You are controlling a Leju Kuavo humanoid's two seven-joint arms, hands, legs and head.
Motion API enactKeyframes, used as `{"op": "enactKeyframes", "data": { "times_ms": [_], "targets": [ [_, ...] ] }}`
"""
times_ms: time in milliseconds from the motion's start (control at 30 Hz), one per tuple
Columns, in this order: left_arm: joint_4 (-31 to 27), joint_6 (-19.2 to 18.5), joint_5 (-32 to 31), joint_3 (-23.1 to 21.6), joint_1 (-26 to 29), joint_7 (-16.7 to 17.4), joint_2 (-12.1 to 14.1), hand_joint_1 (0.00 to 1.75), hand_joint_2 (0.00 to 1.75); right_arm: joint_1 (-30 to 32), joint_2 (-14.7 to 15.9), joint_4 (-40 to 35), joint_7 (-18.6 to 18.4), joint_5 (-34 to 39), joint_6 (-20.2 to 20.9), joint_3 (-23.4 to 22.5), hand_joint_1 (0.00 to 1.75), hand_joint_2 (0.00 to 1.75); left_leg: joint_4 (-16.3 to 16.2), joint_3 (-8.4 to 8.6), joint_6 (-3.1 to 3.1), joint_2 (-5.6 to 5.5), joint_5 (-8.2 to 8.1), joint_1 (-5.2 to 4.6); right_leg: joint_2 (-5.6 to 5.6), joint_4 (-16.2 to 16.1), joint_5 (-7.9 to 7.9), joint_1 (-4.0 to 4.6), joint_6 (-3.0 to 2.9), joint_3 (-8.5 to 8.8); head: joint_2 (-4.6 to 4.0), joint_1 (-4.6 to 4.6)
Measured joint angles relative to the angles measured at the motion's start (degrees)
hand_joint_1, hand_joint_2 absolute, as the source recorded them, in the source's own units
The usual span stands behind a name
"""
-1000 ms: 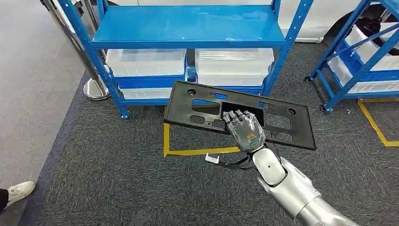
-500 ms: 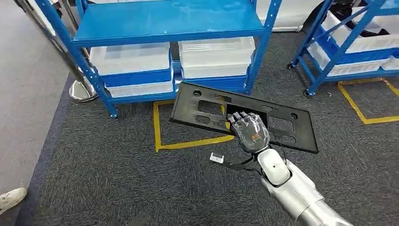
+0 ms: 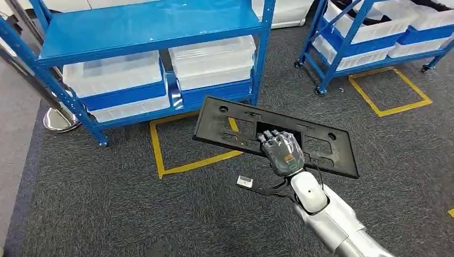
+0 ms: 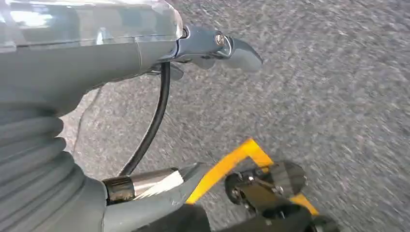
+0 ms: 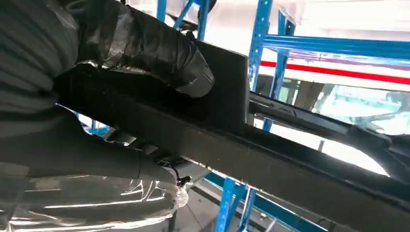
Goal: Take the parts from the cabinet and place them on the table.
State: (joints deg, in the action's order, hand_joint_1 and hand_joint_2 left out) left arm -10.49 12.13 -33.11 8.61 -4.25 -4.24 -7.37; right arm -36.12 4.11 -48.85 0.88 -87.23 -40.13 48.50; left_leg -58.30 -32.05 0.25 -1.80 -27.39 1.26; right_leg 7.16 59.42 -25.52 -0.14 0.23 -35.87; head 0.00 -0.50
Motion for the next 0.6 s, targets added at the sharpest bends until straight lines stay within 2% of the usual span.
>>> {"op": "enactKeyframes", "data": {
  "times_ms": [33,67,100,167,200,233,267,300,333,367,400,467,500,533,567,600],
  "targets": [
    [-0.02,0.13,-0.09,0.04,-0.04,0.09,-0.02,0.0,1.75,0.11,0.11,0.2,0.22,0.09,0.0,-0.2,1.75,1.75,0.36,0.13,0.57,0.76,0.35,0.14,-1.75,0.77,-0.89,-0.18,0.01,-0.46,0.0,0.04],
    [-0.02,0.17,-0.13,0.04,-0.07,0.09,-0.06,0.0,1.75,-0.06,0.11,0.31,0.48,0.09,0.0,-0.33,1.75,1.75,0.67,0.14,1.14,1.16,0.46,0.15,-4.36,2.82,-2.44,-0.06,0.4,-1.44,0.0,-0.51],
    [-0.02,0.17,-0.13,0.04,-0.05,0.09,-0.09,0.0,1.75,-0.22,0.09,0.39,0.48,0.11,0.0,-0.41,1.75,1.75,0.67,0.07,1.28,1.77,0.51,0.07,-5.8,6.84,-4.55,-0.23,0.8,-3.29,0.0,-0.54],
    [-0.02,0.11,-0.15,0.09,0.18,0.11,-0.09,0.0,1.75,-0.22,0.04,0.68,0.5,0.11,0.0,-0.48,1.75,1.75,0.56,0.02,1.33,3.15,0.47,0.02,-6.64,15.13,-7.74,-0.58,1.35,-7.21,0.0,-0.55],
    [-0.02,0.13,-0.2,0.09,0.24,0.11,-0.09,0.0,1.75,-0.16,0.02,0.81,0.61,0.11,0.0,-0.48,1.75,1.75,0.48,0.0,1.35,3.83,0.44,0.01,-6.83,17.29,-7.86,-0.74,1.5,-8.24,0.0,-0.52],
    [-0.02,0.13,-0.31,0.09,0.24,0.11,-0.09,0.0,1.75,-0.11,0.02,0.94,0.61,0.11,0.02,-0.48,1.75,1.75,0.4,0.01,1.33,4.45,0.37,0.01,-6.97,16.44,-6.57,-0.82,1.59,-7.82,0.0,-0.55],
    [-0.02,0.13,-0.37,0.09,0.18,0.11,-0.11,0.0,1.75,-0.12,0.02,1.09,0.61,0.11,0.02,-0.52,1.75,1.75,0.28,0.05,1.32,5.04,0.21,0.02,-7.26,12.67,-4.1,-0.82,1.54,-5.95,0.0,-0.55],
    [-0.02,0.13,-0.46,0.09,0.15,0.11,-0.11,0.0,1.75,-0.17,0.02,1.14,0.61,0.11,0.02,-0.68,1.75,1.75,0.2,0.17,1.19,5.53,0.05,0.02,-7.92,7.6,-1.56,-0.78,1.34,-3.29,0.0,-0.57],
    [-0.02,0.15,-0.46,0.09,0.15,0.11,-0.2,0.0,1.75,-0.23,0.02,1.16,0.61,0.11,0.02,-0.87,1.75,1.75,0.11,0.36,0.95,5.98,-0.14,-0.02,-9.43,2.42,0.53,-0.61,1.03,-0.51,0.0,-0.55],
    [-0.02,0.22,-0.46,0.13,0.23,0.11,-0.22,0.0,1.75,-0.37,0.02,1.18,0.57,0.0,0.02,-1.14,1.75,1.75,0.13,0.34,0.69,6.43,-0.28,-0.44,-12.95,0.42,-0.61,0.39,0.63,0.53,0.0,-0.57],
    [-0.02,0.37,-0.48,0.13,0.28,0.09,-0.26,0.0,1.75,-0.6,0.02,1.25,0.57,-0.24,0.02,-1.33,1.75,1.75,-0.11,0.19,0.46,6.9,-0.4,-0.73,-12.63,-0.37,-0.39,0.75,0.17,0.39,0.0,-0.53],
    [-0.02,0.63,-0.5,0.17,0.39,0.09,-0.26,0.0,1.75,-0.59,0.13,1.49,0.57,-0.46,0.02,-1.62,1.75,1.75,0.2,0.5,0.1,8.44,-0.53,-1.04,-11.15,-0.06,-0.41,0.71,0.0,-0.02,0.0,-0.48],
    [-0.02,0.7,-0.57,0.17,0.46,0.09,-0.28,0.0,1.75,-0.58,0.22,1.71,0.63,-0.57,0.02,-1.79,1.75,1.75,0.17,0.69,-0.15,9.26,-0.63,-1.04,-10.34,-0.26,-0.18,0.59,-0.39,-0.11,0.0,-0.48],
    [-0.02,0.74,-0.63,0.17,0.44,0.09,-0.3,0.0,1.75,-0.56,0.24,1.79,0.65,-0.81,0.0,-2.01,1.75,1.75,-0.21,0.32,-0.55,8.88,-1.48,-0.79,-9.66,-0.77,0.15,-0.05,-0.88,0.14,0.0,-0.46],
    [-0.02,0.76,-0.66,0.18,0.44,0.09,-0.3,0.0,1.75,-0.7,0.28,1.84,0.65,-1.03,0.0,-2.32,1.75,1.75,-1.92,-0.12,-0.69,5.91,-2.94,-0.65,-8.92,-0.9,0.37,-0.01,-1.28,0.09,0.0,-0.48],
    [-0.02,0.76,-0.72,0.2,0.47,0.09,-0.3,0.0,1.75,-0.9,0.2,1.99,0.65,-1.2,0.02,-2.64,1.75,1.75,-5.75,-1.77,-0.61,3.88,-5.27,-0.6,-8.32,-0.88,0.47,-0.04,-1.66,-0.08,0.0,-0.46]
  ]
}}
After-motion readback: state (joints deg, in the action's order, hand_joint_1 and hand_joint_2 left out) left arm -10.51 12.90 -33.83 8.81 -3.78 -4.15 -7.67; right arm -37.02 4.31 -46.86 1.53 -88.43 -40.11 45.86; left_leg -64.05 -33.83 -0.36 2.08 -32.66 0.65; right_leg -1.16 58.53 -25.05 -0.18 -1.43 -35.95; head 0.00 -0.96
